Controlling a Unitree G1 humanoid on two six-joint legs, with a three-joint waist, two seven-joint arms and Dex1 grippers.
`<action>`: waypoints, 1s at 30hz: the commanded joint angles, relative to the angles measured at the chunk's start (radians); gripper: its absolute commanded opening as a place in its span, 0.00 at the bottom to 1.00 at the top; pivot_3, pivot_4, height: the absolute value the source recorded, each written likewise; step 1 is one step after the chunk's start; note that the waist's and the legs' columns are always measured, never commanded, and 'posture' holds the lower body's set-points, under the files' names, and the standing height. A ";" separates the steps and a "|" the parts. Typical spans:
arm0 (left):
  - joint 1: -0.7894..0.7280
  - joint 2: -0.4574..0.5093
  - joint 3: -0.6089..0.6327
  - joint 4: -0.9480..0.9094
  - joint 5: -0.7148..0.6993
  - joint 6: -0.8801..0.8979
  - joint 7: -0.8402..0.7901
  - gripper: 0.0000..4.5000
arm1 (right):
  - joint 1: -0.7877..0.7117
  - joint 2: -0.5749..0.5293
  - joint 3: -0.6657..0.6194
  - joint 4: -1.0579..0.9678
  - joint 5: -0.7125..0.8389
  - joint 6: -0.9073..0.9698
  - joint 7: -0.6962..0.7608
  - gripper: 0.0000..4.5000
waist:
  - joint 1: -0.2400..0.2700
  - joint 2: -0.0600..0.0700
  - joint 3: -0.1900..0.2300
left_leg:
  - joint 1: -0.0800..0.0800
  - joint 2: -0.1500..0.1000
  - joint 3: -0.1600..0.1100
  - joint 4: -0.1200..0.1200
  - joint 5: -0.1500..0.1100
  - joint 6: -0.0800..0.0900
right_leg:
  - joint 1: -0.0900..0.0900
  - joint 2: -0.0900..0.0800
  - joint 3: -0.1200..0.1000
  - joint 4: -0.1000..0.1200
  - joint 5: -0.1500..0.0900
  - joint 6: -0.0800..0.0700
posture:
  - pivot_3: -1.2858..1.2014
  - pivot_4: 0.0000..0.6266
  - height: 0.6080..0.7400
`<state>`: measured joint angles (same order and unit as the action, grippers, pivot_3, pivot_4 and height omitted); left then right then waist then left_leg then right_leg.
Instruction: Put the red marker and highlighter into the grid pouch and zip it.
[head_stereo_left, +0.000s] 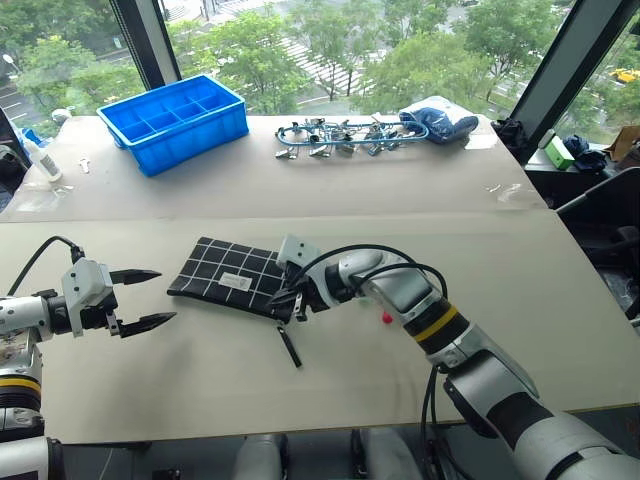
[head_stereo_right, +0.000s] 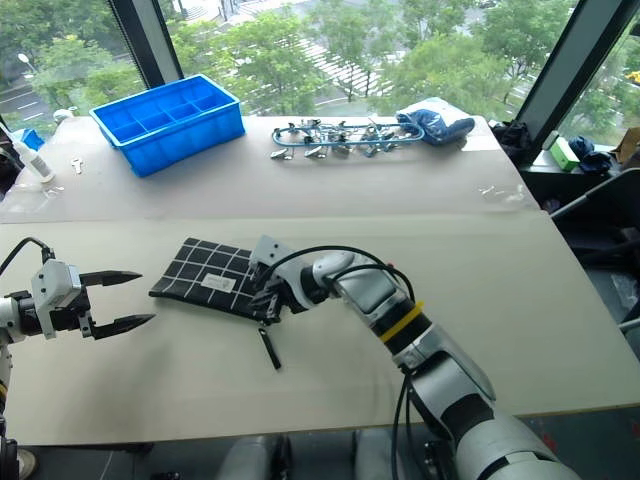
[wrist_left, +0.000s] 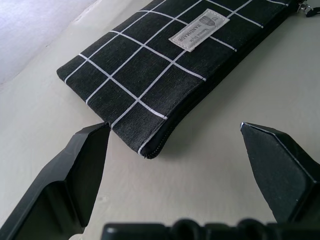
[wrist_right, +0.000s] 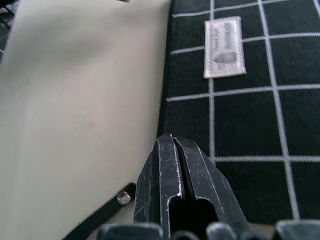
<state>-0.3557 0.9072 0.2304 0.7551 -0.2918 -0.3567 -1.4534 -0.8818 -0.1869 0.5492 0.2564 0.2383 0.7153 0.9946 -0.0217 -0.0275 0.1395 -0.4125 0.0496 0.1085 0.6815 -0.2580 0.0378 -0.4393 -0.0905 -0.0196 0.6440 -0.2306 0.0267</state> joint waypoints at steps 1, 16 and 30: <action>-0.011 0.012 0.012 -0.016 -0.013 -0.008 -0.001 1.00 | -0.009 -0.021 0.019 -0.057 0.020 0.020 0.100 0.02 | 0.000 0.000 0.000 | 0.000 0.000 0.000 0.000 0.000 0.000 | 0.000 0.000 0.000 0.000 0.000 0.000 | 0.52 0.24 1.00; 0.001 -0.005 0.019 -0.041 -0.037 0.022 0.002 1.00 | -0.049 0.018 0.100 0.128 -0.170 -0.074 0.060 0.02 | 0.001 0.000 0.000 | -0.001 0.000 0.000 0.002 0.000 0.000 | -0.001 -0.001 -0.001 0.002 0.000 0.000 | 0.52 0.24 1.00; -0.006 -0.017 0.015 -0.059 -0.047 0.043 0.010 1.00 | -0.106 -0.085 0.032 0.178 -0.242 -0.189 0.105 0.02 | 0.007 -0.001 0.000 | 0.001 0.000 0.000 0.003 0.001 -0.001 | 0.000 -0.001 -0.001 0.003 0.000 0.000 | 0.52 0.24 1.00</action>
<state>-0.3487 0.8886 0.2313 0.7178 -0.3183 -0.3211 -1.4440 -0.9752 -0.2631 0.6000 0.4437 0.0110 0.5461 1.0852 -0.0148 -0.0280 0.1391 -0.4120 0.0494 0.1086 0.6844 -0.2572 0.0367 -0.4391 -0.0914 -0.0203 0.6472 -0.2303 0.0263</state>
